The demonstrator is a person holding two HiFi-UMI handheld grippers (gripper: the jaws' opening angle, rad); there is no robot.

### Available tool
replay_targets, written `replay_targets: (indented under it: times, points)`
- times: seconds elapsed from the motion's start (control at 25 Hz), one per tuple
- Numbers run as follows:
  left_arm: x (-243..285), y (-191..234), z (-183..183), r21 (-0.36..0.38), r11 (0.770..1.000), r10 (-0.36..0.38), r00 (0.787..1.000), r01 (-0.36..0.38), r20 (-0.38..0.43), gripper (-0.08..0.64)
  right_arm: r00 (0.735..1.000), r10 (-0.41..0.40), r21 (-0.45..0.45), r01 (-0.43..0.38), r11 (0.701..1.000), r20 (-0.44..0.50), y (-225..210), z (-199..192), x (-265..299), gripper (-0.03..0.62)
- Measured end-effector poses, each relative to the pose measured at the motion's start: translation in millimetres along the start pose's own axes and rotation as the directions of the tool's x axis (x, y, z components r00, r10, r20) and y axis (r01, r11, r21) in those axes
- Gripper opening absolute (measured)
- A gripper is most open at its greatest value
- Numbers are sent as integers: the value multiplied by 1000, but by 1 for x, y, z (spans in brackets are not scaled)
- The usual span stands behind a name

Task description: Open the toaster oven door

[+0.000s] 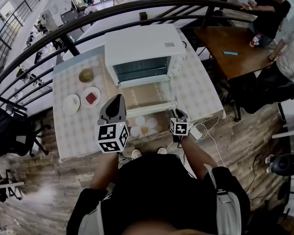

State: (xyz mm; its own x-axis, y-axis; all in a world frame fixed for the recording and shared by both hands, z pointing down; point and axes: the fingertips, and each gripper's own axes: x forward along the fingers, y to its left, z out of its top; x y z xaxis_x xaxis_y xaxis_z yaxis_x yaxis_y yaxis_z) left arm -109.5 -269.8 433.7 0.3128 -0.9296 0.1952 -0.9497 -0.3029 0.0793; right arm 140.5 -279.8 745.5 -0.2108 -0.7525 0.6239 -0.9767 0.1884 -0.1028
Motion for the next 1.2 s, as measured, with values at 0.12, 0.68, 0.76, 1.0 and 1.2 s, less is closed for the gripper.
replay_targets:
  times: [0.12, 0.68, 0.76, 1.0, 1.2]
  points:
    - [2, -2, 0, -3, 1000, -10, 1000, 10, 3, 14, 997, 9, 15, -10, 1000, 81, 4, 22, -21, 103]
    - [5, -3, 7, -9, 999, -32, 999, 32, 28, 14, 818, 95, -85, -56, 995, 567, 56, 220, -143, 11]
    - [5, -1, 8, -9, 1000, -28, 999, 29, 32, 14, 794, 111, -105, -60, 993, 598, 64, 236, -153, 2]
    - [1, 2, 15, -9, 1000, -26, 998, 26, 56, 14, 745, 124, -126, -55, 991, 655, 78, 264, -177, 0]
    - [3, -1, 16, -4, 999, -33, 997, 33, 65, 14, 718, 129, -121, -63, 991, 684, 83, 276, -187, 0]
